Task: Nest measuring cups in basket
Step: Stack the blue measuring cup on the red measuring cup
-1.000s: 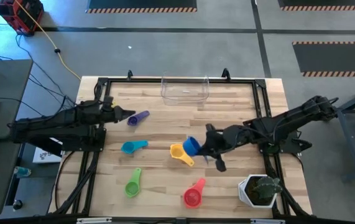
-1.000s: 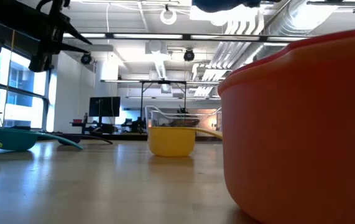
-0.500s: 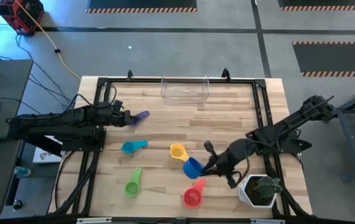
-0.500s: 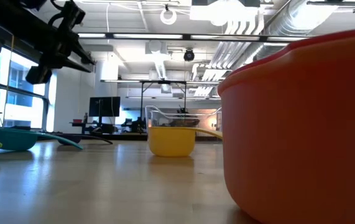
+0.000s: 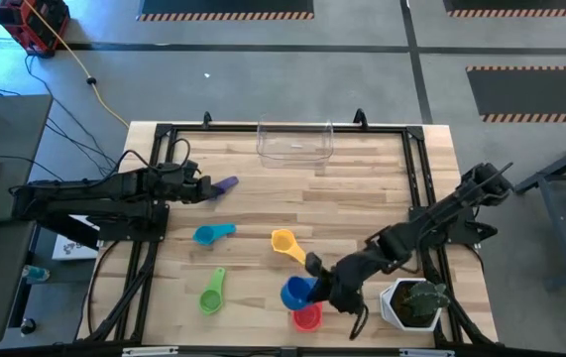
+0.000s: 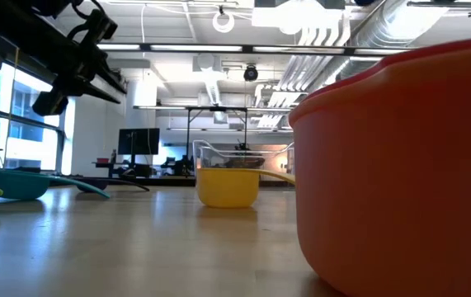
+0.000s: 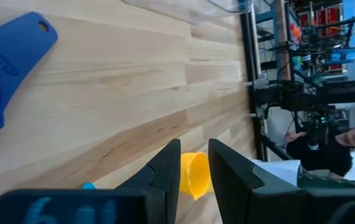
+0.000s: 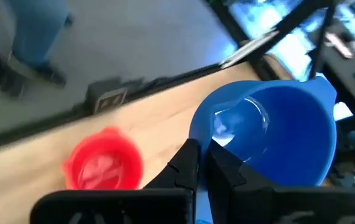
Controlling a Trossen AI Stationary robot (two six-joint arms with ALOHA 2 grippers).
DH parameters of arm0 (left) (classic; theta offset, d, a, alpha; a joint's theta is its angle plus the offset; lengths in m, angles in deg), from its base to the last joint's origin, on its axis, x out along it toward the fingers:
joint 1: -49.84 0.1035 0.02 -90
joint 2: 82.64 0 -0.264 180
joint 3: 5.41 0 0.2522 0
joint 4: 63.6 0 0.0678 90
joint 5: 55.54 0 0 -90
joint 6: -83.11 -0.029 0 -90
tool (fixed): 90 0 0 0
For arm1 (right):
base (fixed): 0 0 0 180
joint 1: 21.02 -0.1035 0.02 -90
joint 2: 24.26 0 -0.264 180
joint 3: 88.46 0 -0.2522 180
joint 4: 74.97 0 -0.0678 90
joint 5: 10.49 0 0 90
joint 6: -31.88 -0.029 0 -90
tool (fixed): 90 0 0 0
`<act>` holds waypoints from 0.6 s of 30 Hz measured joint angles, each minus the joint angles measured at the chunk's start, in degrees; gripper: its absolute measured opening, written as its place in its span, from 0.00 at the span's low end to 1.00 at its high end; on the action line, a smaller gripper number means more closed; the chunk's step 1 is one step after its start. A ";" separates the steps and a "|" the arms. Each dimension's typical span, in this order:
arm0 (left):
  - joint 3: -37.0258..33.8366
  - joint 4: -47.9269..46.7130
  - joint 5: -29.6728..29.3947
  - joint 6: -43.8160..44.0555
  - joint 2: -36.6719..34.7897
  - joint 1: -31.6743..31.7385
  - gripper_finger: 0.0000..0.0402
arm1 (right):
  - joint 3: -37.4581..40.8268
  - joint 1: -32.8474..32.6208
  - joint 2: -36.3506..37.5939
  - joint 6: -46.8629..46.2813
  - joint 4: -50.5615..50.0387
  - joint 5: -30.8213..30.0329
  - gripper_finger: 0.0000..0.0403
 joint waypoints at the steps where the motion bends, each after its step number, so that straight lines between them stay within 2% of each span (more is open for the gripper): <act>1: 0.00 -0.12 0.00 0.00 0.14 0.00 0.18 | -0.76 -0.31 -0.71 1.73 -1.65 0.01 0.01; 5: 0.00 -0.11 -0.01 0.00 0.28 0.00 0.18 | -2.47 -1.56 -3.31 9.79 -7.20 -1.01 0.01; 8: 0.00 -0.21 0.00 0.00 0.36 0.00 0.18 | -2.49 -2.49 -4.76 14.91 -7.70 -2.03 0.01; 18: 0.00 -0.20 0.00 0.02 0.40 -0.02 0.18 | -2.45 -5.12 -11.76 18.82 -8.09 -3.22 0.01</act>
